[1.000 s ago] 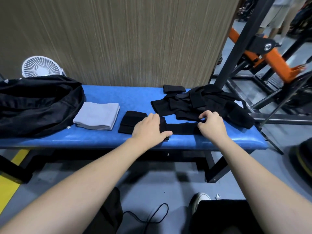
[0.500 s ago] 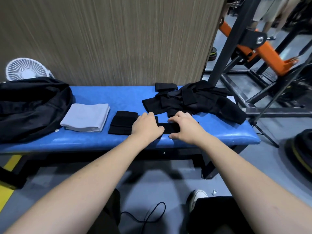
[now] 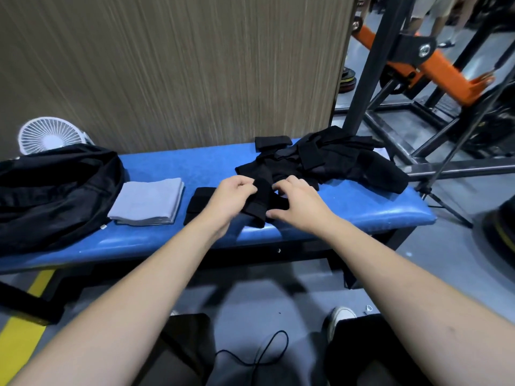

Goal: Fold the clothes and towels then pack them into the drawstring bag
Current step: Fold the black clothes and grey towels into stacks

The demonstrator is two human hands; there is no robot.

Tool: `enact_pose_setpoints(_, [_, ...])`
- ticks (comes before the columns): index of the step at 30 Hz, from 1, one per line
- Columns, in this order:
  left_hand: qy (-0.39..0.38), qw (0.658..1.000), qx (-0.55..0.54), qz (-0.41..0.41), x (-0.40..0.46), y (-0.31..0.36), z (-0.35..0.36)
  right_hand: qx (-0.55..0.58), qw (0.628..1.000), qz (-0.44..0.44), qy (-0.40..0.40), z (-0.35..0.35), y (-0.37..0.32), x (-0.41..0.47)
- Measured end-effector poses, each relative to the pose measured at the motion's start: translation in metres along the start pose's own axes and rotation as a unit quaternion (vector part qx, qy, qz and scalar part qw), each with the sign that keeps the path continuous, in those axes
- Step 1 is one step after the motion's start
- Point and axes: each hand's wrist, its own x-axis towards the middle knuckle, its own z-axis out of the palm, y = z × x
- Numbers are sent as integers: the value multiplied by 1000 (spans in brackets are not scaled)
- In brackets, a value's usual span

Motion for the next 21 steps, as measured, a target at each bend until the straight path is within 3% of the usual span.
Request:
enact_pose_setpoints(4, [-35,990,-135,-27,1,-5,-18,39,999,5,25,-7,5,1])
enact_pose_setpoints(6, [-43,986,-152,-44,2,-10,-27,60,998,15,13,-7,9,0])
enact_pose_setpoints(7, [-31,993,-104,-41,3,-14,-32,66,998,21,2,-6,10,0])
enact_pose_setpoints(9, [8,994,111,-2,4,-23,-41,43,998,21,-28,-1,12,0])
enact_pose_setpoints(11, [34,958,280,60,1,-31,-40,-10,999,3,-48,4,12,1])
enact_pose_setpoints(13, [83,909,379,153,-6,-30,-36,-36,998,-9,-43,7,10,4])
enact_pose_setpoints(15, [123,857,441,237,-8,-26,-34,-49,998,-14,-35,9,6,6])
enact_pose_setpoints(19, [46,875,446,181,-13,-33,-23,-95,995,-24,-29,12,-2,10])
enact_pose_setpoints(21, [36,858,484,167,-15,-40,-14,-107,994,-25,-26,12,-3,11])
